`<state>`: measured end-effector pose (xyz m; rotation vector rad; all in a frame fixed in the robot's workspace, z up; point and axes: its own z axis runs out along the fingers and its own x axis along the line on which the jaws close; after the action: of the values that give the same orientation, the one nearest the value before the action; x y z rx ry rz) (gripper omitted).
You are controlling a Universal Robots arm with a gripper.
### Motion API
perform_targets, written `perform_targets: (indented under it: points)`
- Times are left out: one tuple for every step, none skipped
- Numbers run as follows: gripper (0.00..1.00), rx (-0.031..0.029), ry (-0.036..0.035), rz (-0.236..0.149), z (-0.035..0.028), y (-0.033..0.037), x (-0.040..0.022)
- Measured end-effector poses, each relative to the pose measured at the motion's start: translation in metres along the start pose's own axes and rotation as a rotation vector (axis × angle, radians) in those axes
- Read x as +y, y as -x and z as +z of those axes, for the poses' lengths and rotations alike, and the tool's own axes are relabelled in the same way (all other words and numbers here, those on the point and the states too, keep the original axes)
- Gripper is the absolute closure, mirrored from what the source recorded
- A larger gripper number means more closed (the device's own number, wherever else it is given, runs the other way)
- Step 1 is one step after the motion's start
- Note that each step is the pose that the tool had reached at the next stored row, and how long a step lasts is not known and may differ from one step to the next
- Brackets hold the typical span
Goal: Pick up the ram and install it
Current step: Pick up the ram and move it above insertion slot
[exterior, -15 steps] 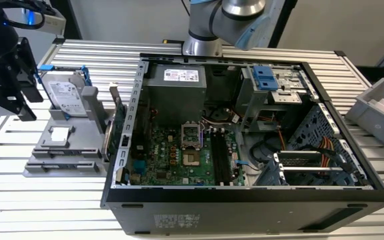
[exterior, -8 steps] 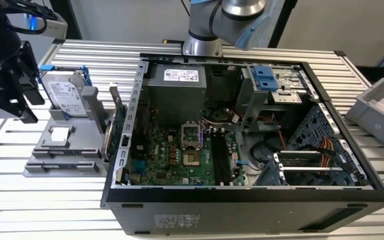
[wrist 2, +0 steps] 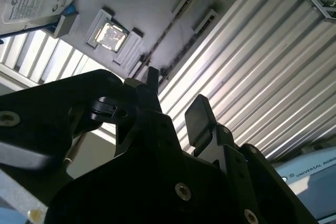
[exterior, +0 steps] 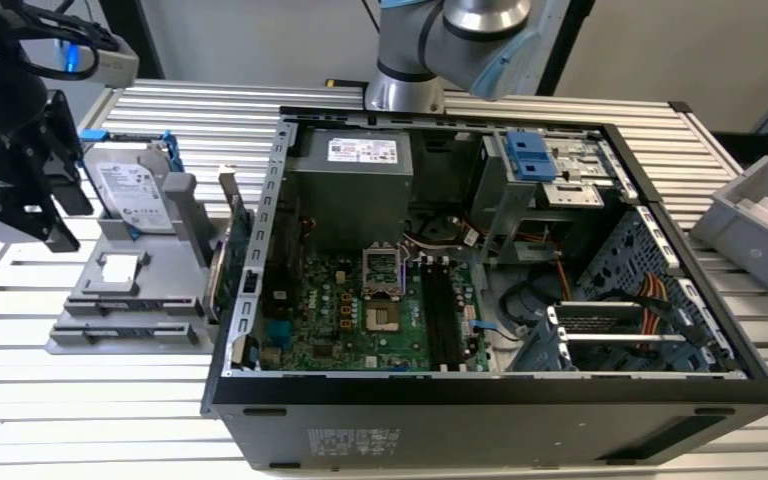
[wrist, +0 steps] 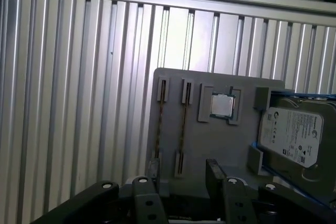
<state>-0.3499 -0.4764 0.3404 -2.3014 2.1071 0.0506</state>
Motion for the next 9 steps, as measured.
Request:
perform_targets:
  points:
    - [0.00,0.0000,0.0000,0.000,0.0008,-0.0002,-0.0002]
    - [0.00,0.0000,0.0001,0.000,0.0017,-0.0004,-0.0003]
    - [0.00,0.0000,0.0000,0.000,0.0026,-0.0006,-0.0004]
    - [0.00,0.0000,0.0001,0.000,0.0034,-0.0008,-0.0006]
    - [0.00,0.0000,0.0000,0.000,0.0043,-0.0010,-0.0007]
    - [0.00,0.0000,0.0000,0.000,0.0052,-0.0011,-0.0007]
    - [0.00,0.0000,0.0001,0.000,0.0062,-0.0011,-0.0007]
    - [0.00,0.0000,0.0000,0.000,0.0071,-0.0012,-0.0007]
    - [0.00,0.0000,0.0001,0.001,0.0081,-0.0012,-0.0007]
